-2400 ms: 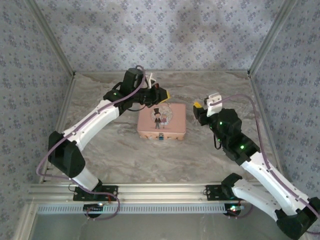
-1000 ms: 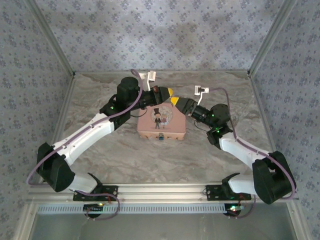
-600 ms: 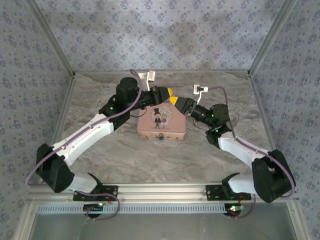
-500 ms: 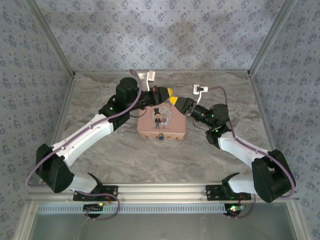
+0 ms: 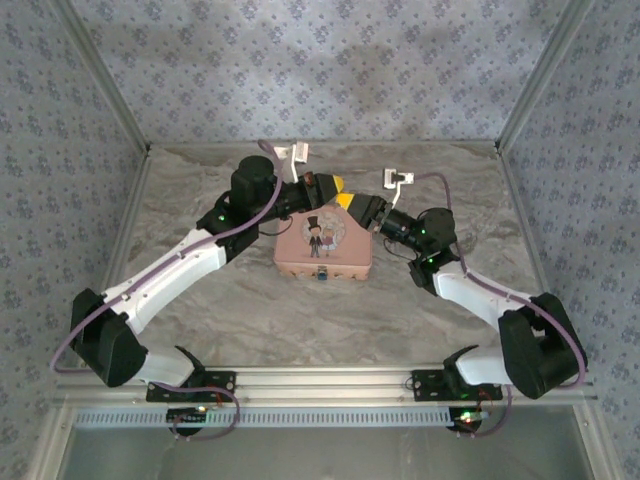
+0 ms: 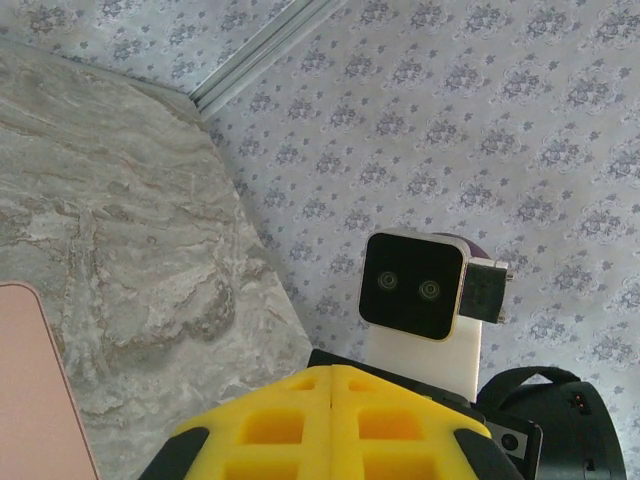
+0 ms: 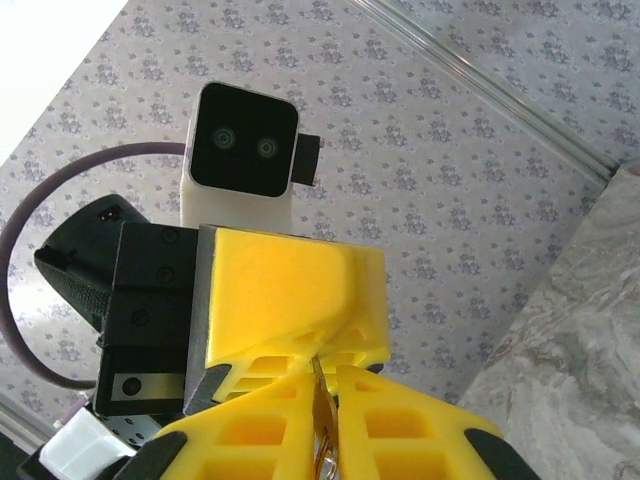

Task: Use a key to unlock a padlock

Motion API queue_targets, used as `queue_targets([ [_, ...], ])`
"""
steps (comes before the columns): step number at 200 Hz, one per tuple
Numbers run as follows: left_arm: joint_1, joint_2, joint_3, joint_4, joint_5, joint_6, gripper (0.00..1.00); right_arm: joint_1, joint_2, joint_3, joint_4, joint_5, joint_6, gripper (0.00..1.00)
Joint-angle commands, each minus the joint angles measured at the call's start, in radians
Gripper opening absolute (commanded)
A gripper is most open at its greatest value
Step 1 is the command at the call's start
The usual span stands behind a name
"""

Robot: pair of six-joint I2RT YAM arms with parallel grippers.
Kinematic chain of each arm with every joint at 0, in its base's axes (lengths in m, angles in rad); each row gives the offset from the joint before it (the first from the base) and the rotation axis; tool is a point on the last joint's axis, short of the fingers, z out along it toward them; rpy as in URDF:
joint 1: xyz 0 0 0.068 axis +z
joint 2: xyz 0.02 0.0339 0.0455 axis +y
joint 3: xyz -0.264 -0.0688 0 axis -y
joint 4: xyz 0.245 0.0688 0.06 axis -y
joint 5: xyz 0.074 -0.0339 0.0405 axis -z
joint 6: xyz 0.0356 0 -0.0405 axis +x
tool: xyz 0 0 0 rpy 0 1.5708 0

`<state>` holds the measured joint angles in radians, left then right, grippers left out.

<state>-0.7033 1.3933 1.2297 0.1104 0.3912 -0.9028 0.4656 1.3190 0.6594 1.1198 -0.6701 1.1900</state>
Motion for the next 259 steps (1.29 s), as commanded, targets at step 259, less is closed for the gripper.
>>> queue_targets([
  [259, -0.002, -0.042, -0.017, -0.022, 0.023, 0.026, 0.0, -0.055, -0.099, 0.022, -0.11, -0.031, -0.092, 0.0],
])
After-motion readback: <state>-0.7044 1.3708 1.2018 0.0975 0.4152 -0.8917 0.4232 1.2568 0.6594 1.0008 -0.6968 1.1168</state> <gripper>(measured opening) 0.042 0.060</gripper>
